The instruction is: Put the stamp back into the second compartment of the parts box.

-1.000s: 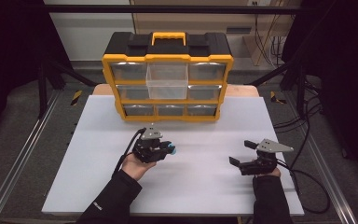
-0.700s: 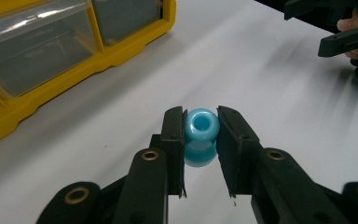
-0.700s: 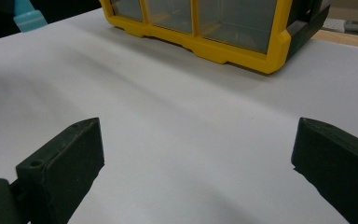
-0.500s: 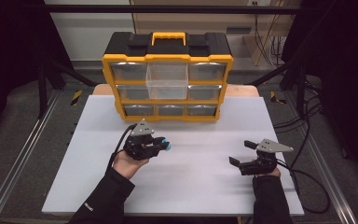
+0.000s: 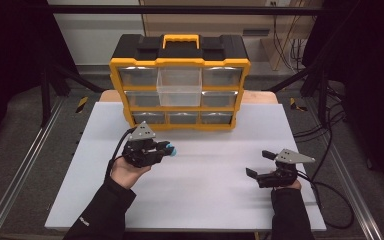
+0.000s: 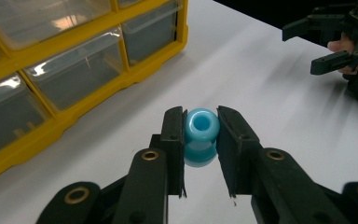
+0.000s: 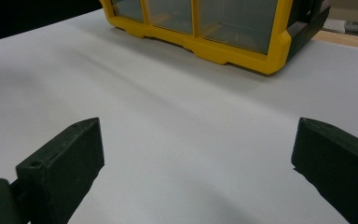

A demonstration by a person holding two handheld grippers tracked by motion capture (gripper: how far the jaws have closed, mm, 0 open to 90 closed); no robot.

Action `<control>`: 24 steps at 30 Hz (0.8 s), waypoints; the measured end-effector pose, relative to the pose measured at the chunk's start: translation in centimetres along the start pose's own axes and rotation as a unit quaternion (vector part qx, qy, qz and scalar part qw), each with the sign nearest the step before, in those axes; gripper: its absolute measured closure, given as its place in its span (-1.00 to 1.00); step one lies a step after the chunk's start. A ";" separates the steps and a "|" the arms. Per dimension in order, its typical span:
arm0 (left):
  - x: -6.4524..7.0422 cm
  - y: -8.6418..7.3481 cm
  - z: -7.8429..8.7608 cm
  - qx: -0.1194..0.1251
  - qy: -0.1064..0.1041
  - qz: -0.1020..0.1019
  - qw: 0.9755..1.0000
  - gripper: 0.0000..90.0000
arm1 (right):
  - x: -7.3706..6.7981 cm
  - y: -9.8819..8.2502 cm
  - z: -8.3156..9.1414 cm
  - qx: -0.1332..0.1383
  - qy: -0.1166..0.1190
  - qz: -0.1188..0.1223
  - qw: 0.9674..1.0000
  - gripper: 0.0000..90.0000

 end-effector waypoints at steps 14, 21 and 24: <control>-0.7 1.2 2.5 0.011 0.010 -0.002 1.000 0.61 | 0.0 0.0 0.0 0.000 0.001 0.000 1.000 -0.94; -1.1 1.9 3.6 0.019 0.013 -0.002 1.000 0.61 | 0.0 0.0 0.0 0.000 0.001 0.000 1.000 -0.94; -1.2 2.3 4.1 0.022 0.017 -0.003 1.000 0.61 | 0.0 0.0 0.0 0.001 0.000 0.001 1.000 -0.94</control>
Point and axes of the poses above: each handheld gripper's, and its own axes: z roughly backward along the jaws, y roughly out of its top, x roughly to its right, the point moved 8 cm from there along -z, roughly forward along the jaws, and after that the axes turned 7 degrees about -x, right-handed, at the moved point
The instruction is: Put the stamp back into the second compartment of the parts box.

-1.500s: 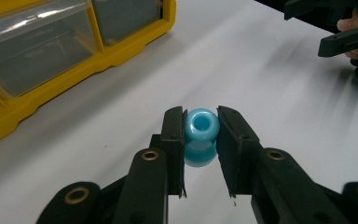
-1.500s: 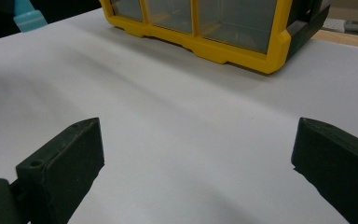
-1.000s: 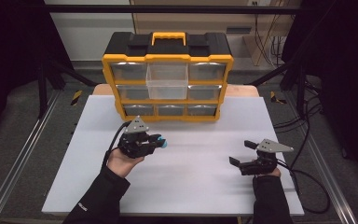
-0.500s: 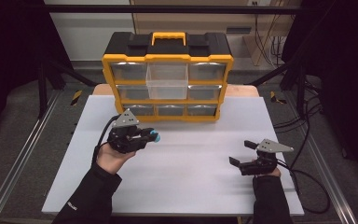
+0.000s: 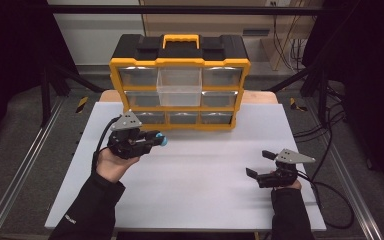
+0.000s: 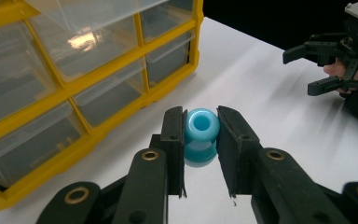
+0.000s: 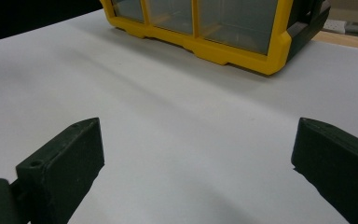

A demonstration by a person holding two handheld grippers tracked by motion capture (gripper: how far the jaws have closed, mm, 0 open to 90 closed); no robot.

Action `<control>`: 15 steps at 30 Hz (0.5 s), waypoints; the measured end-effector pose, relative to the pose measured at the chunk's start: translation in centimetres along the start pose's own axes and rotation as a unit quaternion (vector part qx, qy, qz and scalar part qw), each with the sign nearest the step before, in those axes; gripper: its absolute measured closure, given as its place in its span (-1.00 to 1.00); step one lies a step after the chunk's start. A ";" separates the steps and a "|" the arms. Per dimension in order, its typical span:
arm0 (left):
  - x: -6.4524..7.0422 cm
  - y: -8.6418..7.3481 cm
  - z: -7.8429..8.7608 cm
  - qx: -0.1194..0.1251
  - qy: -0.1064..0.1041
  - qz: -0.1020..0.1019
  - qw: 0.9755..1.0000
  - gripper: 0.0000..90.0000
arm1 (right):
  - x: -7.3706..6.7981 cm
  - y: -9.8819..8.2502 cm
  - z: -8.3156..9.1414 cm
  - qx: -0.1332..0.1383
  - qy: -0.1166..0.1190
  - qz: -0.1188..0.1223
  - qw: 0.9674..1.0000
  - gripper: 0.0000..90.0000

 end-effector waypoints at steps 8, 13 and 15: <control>-0.3 1.2 1.3 0.010 0.005 -0.003 1.000 0.61 | 0.0 0.0 0.0 0.000 0.000 0.000 1.000 -0.94; -0.3 1.9 1.9 0.015 0.006 -0.006 1.000 0.61 | 0.0 0.0 0.0 0.000 0.000 0.001 1.000 -0.94; -0.3 2.2 2.1 0.017 0.008 -0.006 1.000 0.61 | 0.0 0.0 0.0 0.001 0.000 0.000 1.000 -0.94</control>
Point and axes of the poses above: each handheld gripper's, and its own axes: z roughly backward along the jaws, y roughly out of its top, x roughly to its right, the point moved 8 cm from there along -z, roughly forward along the jaws, and after that the axes turned 7 degrees about -x, right-handed, at the moved point
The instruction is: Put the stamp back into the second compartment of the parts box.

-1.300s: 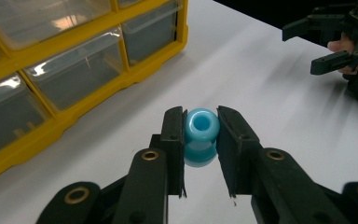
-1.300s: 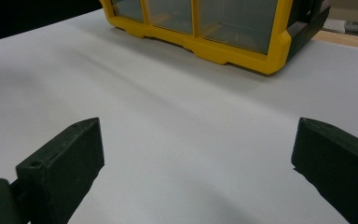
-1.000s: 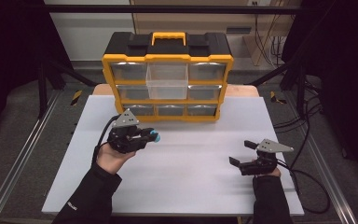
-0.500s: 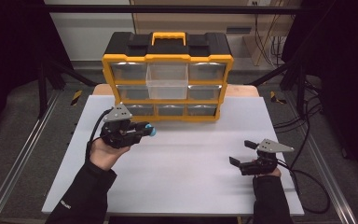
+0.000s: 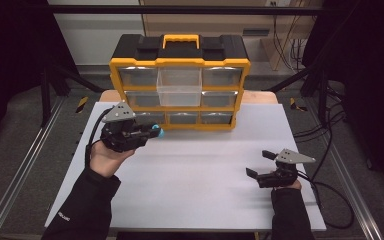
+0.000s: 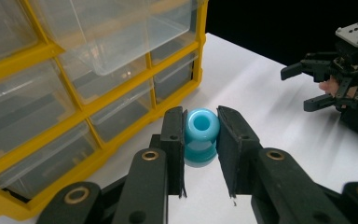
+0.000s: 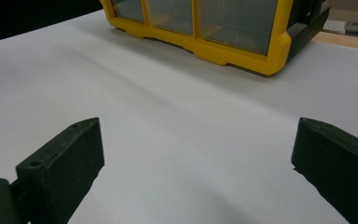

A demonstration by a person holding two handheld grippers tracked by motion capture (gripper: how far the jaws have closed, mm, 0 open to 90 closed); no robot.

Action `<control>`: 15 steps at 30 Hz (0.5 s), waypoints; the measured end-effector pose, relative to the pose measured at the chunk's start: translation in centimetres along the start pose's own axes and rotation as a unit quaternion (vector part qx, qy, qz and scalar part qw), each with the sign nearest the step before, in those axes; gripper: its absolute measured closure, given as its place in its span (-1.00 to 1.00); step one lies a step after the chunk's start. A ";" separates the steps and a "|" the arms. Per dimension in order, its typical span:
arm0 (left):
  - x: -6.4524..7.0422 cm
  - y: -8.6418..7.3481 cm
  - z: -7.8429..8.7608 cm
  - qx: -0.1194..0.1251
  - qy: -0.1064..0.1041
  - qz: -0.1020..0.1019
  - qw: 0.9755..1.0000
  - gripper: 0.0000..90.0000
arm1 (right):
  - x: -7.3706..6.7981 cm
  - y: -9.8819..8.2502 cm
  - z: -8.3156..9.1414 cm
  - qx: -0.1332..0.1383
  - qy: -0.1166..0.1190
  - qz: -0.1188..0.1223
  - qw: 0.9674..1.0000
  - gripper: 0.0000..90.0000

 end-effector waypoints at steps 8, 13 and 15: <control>0.2 1.1 0.6 0.006 0.001 -0.005 1.000 0.61 | 0.0 0.0 0.0 0.001 0.000 0.001 1.000 -0.94; 0.2 2.1 1.3 0.013 0.004 -0.009 1.000 0.61 | 0.0 0.0 0.0 -0.001 0.001 0.000 1.000 -0.94; 0.3 2.5 1.5 0.016 0.005 -0.010 1.000 0.61 | 0.0 0.0 0.0 0.000 0.002 0.000 1.000 -0.94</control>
Point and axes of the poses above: each handheld gripper's, and its own axes: z roughly backward along the jaws, y roughly out of its top, x roughly to its right, the point moved 8 cm from there along -z, roughly forward along the jaws, and after that the axes turned 7 degrees about -x, right-handed, at the moved point
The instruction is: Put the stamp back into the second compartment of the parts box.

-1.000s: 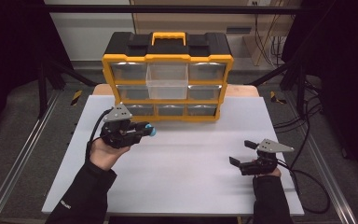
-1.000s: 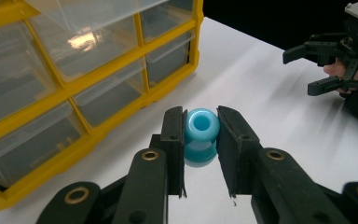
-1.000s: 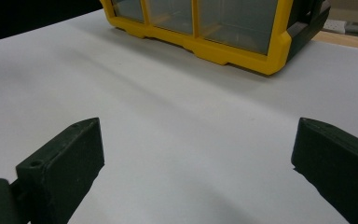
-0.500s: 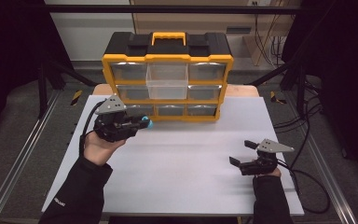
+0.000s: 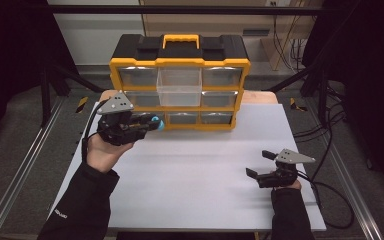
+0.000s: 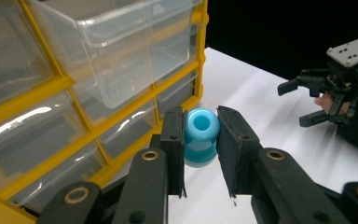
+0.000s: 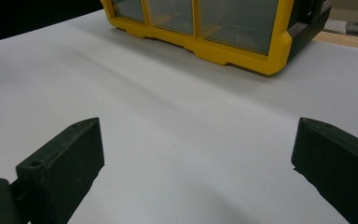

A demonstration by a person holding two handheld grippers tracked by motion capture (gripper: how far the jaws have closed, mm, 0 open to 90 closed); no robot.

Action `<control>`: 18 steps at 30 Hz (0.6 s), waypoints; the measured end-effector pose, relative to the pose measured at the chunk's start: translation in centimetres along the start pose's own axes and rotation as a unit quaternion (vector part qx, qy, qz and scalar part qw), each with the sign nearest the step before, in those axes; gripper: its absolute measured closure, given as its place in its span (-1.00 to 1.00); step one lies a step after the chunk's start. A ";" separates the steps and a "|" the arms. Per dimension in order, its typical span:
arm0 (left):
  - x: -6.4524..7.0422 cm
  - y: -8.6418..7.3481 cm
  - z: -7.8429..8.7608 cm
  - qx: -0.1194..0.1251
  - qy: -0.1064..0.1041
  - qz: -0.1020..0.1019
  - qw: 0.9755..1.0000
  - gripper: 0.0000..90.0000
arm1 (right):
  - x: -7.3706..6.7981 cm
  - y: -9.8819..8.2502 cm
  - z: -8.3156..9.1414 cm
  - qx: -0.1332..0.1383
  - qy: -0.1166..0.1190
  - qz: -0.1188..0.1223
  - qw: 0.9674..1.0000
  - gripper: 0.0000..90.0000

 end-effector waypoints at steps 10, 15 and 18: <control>0.2 1.8 0.8 0.006 0.002 -0.008 1.000 0.61 | 0.1 0.0 0.0 0.002 -0.001 0.001 1.000 -0.94; 0.1 2.7 1.3 0.009 0.005 -0.009 1.000 0.61 | 0.0 0.0 0.0 0.001 0.000 0.001 1.000 -0.94; 0.2 3.3 1.6 0.012 0.006 -0.011 1.000 0.61 | 0.0 0.0 0.0 0.001 0.000 0.001 1.000 -0.94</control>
Point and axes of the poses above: each handheld gripper's, and its own axes: z roughly backward along the jaws, y roughly out of its top, x roughly to its right, the point moved 8 cm from there along -z, roughly forward along the jaws, and after that the axes turned 7 degrees about -x, right-handed, at the moved point
